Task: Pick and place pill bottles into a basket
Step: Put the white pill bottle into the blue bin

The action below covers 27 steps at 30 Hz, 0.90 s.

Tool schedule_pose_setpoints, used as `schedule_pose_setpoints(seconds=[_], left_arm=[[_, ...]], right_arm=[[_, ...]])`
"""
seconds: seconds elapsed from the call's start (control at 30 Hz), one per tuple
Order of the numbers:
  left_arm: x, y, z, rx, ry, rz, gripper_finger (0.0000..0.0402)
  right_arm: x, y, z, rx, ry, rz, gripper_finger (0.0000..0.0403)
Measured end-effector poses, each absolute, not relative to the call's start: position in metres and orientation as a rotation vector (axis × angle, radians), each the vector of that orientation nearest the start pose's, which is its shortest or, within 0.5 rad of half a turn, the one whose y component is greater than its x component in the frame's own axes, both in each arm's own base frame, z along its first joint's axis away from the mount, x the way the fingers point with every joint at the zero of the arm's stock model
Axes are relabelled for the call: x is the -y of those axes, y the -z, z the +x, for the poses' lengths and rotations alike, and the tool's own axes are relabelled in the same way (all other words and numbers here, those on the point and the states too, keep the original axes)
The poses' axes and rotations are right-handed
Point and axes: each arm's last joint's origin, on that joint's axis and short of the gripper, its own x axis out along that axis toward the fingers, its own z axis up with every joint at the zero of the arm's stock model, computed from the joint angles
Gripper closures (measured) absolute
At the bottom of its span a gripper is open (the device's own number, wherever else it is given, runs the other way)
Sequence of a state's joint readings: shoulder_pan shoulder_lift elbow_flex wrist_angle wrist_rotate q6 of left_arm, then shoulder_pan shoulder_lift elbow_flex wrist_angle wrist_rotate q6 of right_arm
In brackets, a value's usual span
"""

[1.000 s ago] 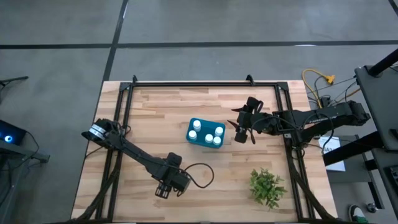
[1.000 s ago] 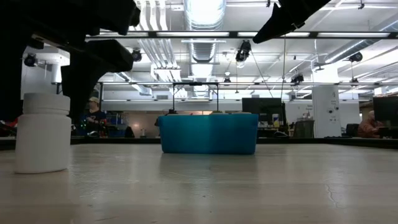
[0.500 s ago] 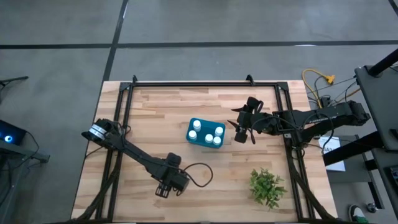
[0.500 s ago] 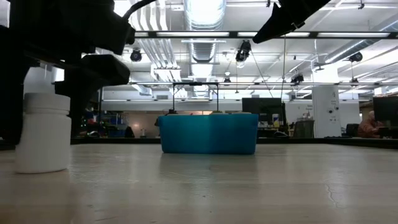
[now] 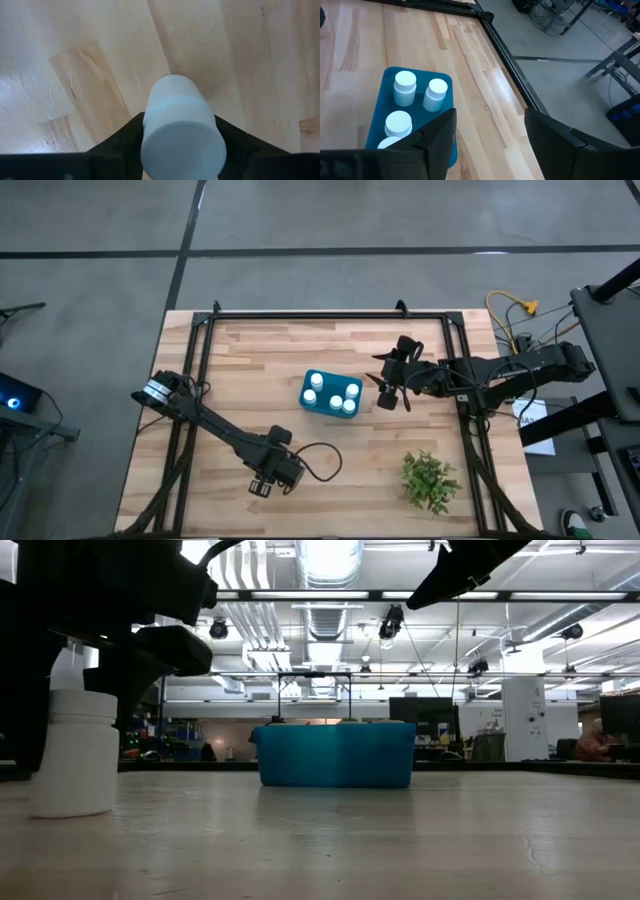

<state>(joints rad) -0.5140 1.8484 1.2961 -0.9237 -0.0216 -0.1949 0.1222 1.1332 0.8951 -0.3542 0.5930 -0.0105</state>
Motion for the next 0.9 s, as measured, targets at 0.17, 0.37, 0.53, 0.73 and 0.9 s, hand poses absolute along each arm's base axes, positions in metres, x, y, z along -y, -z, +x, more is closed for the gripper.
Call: schedule_pose_setpoints(seconds=[0.17,0.37,0.53,0.73,0.9], left_arm=[[0.163,-0.188,0.299,-1.464,0.256,0.243,0.0244],[0.155,-0.213,0.309,-1.411,0.251,0.238,0.0244],[0.139,-0.235,0.319,-1.345,0.254,0.242,0.0244],[0.109,-0.247,0.327,-1.370,0.214,0.247,0.0244],[0.085,-0.255,0.336,-1.364,0.198,0.247,0.0244]], right_arm=[[-0.013,-0.292,0.237,-0.563,0.454,-0.219,0.0177],[-0.013,-0.292,0.237,-0.560,0.455,-0.218,0.0177],[-0.013,-0.292,0.237,-0.559,0.456,-0.214,0.0177],[-0.013,-0.292,0.237,-0.560,0.455,-0.216,0.0177],[-0.013,-0.292,0.237,-0.561,0.455,-0.219,0.0177]])
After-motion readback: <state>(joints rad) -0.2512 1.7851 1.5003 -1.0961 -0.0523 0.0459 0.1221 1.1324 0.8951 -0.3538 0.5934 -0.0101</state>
